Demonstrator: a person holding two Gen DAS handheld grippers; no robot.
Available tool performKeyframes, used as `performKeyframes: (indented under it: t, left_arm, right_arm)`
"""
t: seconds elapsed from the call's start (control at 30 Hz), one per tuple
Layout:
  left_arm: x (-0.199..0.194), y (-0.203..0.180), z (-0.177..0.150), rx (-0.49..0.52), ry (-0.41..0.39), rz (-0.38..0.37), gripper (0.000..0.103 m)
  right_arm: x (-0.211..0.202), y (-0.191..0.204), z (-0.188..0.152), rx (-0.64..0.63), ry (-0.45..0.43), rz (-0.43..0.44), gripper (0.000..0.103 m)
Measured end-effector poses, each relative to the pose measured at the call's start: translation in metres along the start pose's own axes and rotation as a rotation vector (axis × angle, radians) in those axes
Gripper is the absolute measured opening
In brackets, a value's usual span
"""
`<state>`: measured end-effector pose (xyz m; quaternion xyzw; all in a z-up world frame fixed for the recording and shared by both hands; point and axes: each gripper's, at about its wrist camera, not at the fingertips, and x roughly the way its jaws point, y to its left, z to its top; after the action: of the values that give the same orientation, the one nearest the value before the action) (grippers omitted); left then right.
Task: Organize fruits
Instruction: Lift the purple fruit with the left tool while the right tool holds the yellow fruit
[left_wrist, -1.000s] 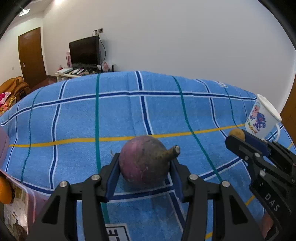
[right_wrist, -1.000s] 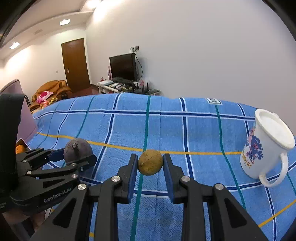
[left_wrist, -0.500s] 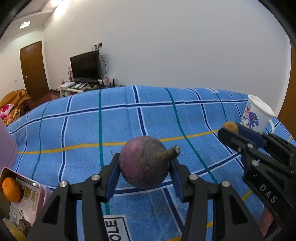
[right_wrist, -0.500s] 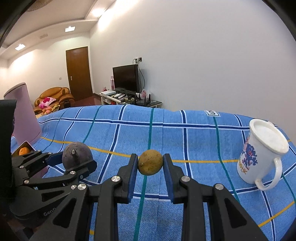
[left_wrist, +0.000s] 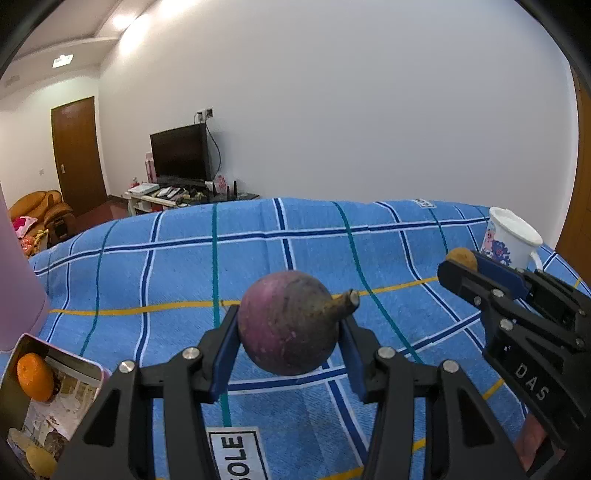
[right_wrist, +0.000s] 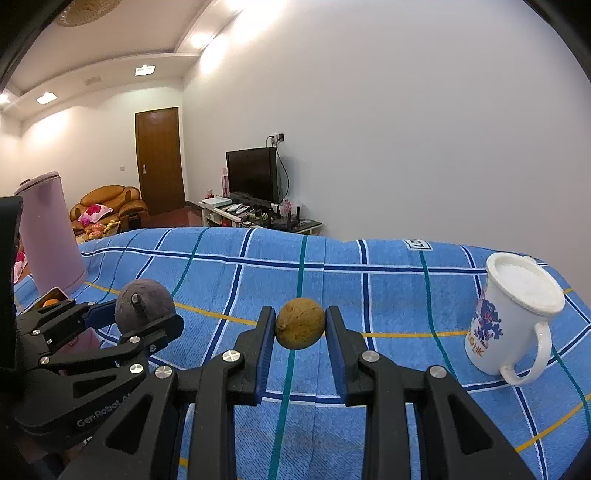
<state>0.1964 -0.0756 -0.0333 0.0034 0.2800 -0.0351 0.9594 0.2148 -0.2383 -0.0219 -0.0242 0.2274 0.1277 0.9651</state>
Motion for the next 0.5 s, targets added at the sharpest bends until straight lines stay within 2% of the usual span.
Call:
performKeyframes:
  t: [0.5]
  left_arm:
    - [-0.014, -0.006, -0.003, 0.018, -0.062, 0.021, 0.052]
  right_arm:
    - [-0.015, 0.003, -0.003, -0.006, -0.057, -0.009, 0.029]
